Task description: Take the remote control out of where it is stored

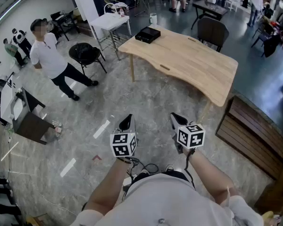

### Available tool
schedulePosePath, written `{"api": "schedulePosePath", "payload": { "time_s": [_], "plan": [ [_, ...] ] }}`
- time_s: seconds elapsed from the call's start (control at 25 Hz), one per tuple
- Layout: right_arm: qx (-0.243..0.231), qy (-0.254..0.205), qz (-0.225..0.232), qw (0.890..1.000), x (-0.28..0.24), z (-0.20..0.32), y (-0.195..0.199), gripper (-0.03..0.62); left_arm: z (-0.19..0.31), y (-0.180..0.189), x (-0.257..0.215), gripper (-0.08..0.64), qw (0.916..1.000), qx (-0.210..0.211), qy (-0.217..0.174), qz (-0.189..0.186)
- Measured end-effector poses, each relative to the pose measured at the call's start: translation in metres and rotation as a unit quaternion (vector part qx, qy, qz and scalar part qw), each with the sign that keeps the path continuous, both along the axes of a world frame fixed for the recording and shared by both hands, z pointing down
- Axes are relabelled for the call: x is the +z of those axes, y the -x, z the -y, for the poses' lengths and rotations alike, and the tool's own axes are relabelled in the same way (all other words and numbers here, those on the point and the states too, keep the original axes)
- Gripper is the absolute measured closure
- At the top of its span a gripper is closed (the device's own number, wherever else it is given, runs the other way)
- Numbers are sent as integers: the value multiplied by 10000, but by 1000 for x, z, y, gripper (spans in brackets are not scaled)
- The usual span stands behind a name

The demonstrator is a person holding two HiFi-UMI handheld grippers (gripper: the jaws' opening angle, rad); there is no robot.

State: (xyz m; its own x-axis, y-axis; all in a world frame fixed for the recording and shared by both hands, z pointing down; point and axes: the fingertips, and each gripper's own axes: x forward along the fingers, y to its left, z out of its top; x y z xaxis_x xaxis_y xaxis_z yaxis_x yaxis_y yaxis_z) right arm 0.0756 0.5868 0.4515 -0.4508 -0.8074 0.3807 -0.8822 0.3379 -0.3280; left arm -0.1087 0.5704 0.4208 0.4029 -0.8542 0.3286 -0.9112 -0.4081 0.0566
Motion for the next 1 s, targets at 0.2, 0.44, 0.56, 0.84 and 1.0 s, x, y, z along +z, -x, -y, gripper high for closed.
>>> {"api": "schedulePosePath", "payload": {
  "time_s": [0.2, 0.44, 0.56, 0.84, 1.0],
  "plan": [
    [-7, -56, 4, 10000, 3, 4, -3, 568, 3, -4, 8, 560, 10000, 11, 37, -3],
    [-6, -220, -40, 9997, -8, 9, -4, 568, 7, -8, 9, 560, 9999, 45, 97, -9],
    [39, -332, -113, 9994, -12, 13, -7, 568, 10, -10, 9, 560, 9999, 39, 116, -8],
    [-46, -383, -145, 9992, -11, 20, -16, 568, 16, -19, 14, 560, 9999, -20, 161, 15],
    [-100, -338, -120, 9993, -5, 24, -30, 568, 16, -29, 18, 560, 9997, -159, 174, 3]
  ]
}}
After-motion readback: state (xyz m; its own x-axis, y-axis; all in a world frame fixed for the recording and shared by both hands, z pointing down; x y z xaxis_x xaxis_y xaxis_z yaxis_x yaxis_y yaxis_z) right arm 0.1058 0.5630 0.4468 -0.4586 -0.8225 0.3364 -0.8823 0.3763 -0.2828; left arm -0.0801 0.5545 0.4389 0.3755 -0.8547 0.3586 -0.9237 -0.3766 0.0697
